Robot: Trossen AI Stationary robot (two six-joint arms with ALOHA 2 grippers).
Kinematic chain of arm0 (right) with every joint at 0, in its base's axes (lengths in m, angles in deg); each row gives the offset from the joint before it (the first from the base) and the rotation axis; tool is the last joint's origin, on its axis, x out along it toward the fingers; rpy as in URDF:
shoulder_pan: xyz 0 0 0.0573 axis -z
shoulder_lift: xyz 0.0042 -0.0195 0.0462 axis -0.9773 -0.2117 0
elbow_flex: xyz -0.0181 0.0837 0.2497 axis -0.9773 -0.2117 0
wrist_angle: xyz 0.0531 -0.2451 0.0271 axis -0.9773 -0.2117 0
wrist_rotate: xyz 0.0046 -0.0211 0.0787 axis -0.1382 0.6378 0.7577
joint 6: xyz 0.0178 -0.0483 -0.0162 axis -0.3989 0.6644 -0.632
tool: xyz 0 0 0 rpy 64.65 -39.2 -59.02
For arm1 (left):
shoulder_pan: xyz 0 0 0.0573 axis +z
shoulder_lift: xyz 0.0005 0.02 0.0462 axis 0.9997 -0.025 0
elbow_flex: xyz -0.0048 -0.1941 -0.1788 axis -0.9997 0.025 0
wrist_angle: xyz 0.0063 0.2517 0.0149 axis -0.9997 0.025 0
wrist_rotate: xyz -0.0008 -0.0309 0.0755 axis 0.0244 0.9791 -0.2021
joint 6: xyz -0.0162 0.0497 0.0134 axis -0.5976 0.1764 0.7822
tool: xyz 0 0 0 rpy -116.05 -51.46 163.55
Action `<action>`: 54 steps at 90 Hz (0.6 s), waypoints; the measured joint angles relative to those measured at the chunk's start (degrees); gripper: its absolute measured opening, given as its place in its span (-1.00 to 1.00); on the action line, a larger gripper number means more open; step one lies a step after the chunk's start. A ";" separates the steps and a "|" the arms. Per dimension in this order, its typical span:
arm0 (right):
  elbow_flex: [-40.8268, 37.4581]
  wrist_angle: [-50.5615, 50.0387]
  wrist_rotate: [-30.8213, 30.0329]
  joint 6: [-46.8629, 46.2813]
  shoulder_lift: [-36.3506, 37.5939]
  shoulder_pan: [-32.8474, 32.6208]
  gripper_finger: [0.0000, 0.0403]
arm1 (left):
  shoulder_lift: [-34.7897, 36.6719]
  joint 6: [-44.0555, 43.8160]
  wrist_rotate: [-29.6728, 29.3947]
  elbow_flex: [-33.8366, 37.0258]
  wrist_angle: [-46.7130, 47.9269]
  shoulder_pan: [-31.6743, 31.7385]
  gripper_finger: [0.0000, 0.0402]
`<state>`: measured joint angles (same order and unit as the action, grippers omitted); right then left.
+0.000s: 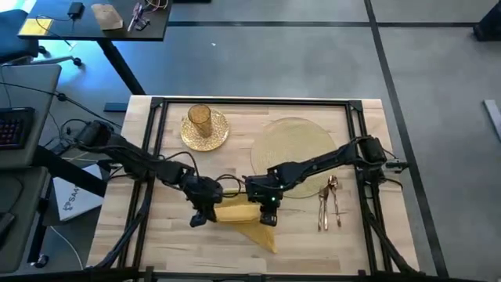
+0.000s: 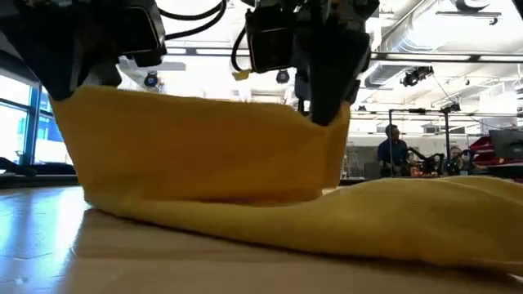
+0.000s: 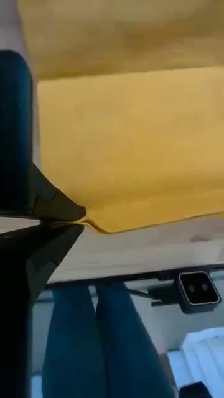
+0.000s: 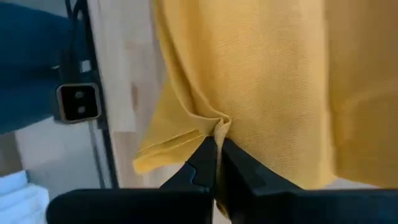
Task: Set table place
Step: Fold the yellow table napkin
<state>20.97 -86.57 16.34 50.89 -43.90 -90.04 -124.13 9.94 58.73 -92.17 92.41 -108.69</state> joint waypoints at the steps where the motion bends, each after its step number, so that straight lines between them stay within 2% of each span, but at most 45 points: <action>1: 0.00 0.02 0.86 -0.11 0.00 -0.04 -1.00 | 0.12 -0.52 0.00 0.00 -0.07 -0.11 -1.00; 9: 0.02 0.28 5.97 -1.41 0.01 -0.54 -1.00 | 1.53 -4.11 0.36 -0.02 -1.45 -0.94 -1.00; 21: 0.11 1.09 6.23 -1.73 0.35 -1.28 -1.00 | 3.71 -4.64 -0.46 -0.04 -1.43 -1.86 -1.00; 30: 0.03 1.37 3.33 -2.56 0.33 -0.85 -1.00 | 3.68 -3.50 -3.47 -0.04 0.03 -1.81 -1.00; 54: 0.00 -2.06 -6.57 -6.41 1.73 4.49 -1.00 | 3.50 -1.28 -18.02 -0.04 7.28 0.47 -1.00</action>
<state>20.97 -88.63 9.77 44.48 -42.17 -85.56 -120.64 8.65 40.72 -92.21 99.69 -108.21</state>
